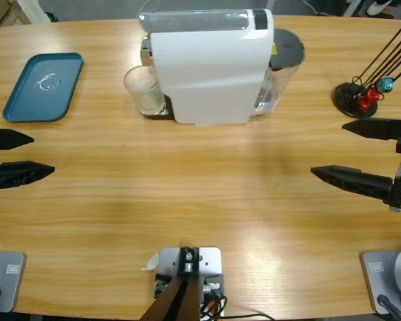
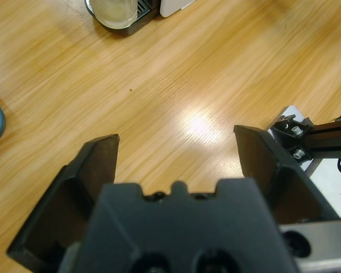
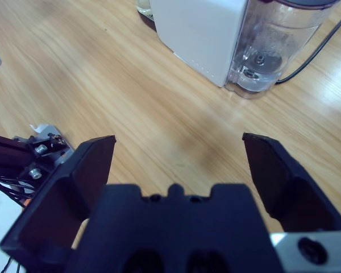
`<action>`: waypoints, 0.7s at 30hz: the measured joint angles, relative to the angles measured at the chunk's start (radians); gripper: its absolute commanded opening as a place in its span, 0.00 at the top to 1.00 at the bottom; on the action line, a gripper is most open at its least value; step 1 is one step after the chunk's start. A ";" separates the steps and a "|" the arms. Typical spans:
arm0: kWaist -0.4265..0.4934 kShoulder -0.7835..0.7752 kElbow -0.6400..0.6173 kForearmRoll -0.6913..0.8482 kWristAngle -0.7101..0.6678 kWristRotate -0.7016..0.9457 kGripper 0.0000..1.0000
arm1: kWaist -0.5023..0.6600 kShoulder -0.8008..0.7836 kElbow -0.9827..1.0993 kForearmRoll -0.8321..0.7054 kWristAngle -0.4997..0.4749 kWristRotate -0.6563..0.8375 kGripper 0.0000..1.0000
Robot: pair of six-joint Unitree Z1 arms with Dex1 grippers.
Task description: Pour coffee
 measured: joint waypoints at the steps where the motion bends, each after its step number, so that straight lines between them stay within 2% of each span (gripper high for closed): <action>1: 0.000 0.000 0.000 -0.001 0.000 0.000 0.12 | 0.000 0.002 0.000 0.000 0.000 0.000 0.00; 21: 0.000 0.004 0.000 -0.019 0.000 0.000 0.12 | 0.000 0.036 0.000 0.000 0.000 0.000 0.00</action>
